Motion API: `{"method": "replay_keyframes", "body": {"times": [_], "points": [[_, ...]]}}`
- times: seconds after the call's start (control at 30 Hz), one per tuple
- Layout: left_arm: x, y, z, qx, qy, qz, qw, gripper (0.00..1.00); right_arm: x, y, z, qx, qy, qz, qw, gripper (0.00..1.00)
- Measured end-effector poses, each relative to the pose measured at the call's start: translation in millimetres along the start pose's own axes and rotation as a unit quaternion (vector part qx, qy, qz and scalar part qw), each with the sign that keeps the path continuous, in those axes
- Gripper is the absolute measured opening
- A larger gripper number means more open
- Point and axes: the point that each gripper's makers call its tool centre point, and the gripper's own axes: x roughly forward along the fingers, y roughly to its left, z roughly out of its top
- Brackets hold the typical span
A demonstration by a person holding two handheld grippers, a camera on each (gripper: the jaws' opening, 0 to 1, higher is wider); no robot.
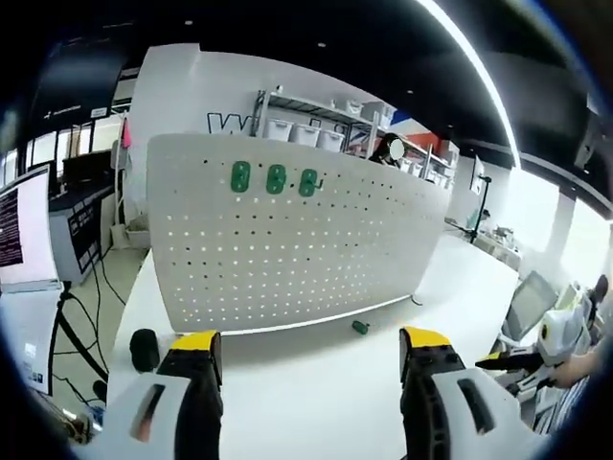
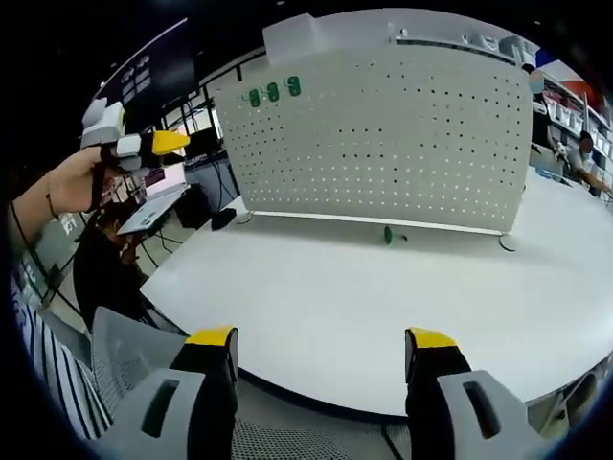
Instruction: Insert the hook assembly into the mounting plate slot until the hook locks in place.
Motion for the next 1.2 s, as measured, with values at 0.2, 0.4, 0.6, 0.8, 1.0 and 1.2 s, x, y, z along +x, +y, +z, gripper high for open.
{"method": "replay_keyframes", "body": {"times": [0.2, 0.4, 0.6, 0.8, 1.0, 1.2], "points": [[-10, -10.1, -12.2, -0.017, 0.010, -0.012, 0.9997, 0.82, -6, 0, 2.2, -0.005, -0.006, -0.004, 1.0000, 0.68], [-18, -13.6, -16.3, -0.014, 0.010, -0.017, 0.9997, 0.85, -8, -2, 3.3, -0.009, -0.012, -0.007, 0.9999, 0.68], [-22, -16.9, -23.0, -0.020, 0.018, -0.024, 0.9993, 0.89, -9, -3, 2.8, -0.005, -0.015, -0.011, 0.9998, 0.69], [-28, -16.3, -35.5, -0.014, 0.030, -0.027, 0.9991, 0.94, -7, -7, 11.2, -0.021, -0.021, -0.011, 0.9995, 0.70], [-32, -15.0, -49.8, -0.036, 0.039, -0.031, 0.9981, 0.98, -7, -10, 10.5, -0.004, -0.017, -0.013, 0.9998, 0.71], [-32, -16.4, -60.7, -0.046, 0.048, -0.036, 0.9971, 0.99, -5, -11, 12.7, -0.001, -0.016, -0.011, 0.9998, 0.70]]}}
